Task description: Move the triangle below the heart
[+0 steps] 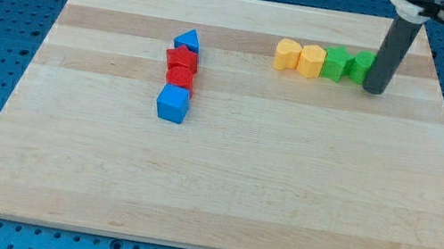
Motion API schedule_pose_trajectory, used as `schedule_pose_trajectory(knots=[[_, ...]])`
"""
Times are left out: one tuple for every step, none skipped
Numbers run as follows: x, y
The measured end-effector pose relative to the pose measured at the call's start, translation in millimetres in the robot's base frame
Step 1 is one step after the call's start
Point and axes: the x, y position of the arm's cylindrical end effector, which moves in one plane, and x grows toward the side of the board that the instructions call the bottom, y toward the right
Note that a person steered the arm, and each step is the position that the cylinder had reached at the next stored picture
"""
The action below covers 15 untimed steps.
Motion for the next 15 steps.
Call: schedule_pose_trajectory(knots=[[0.1,0.0],[17.6,0.0],[45.7,-8.5],[76.3,-43.3],[101.0,-90.7],[125.4,-136.9],[142.8,-186.8],[144.5,-232.7],[144.7,-282.0],[142.7,-328.4],[105.9,-353.8],[60.9,-361.6],[14.4,-361.6],[-27.9,-358.5],[-51.5,-337.7]])
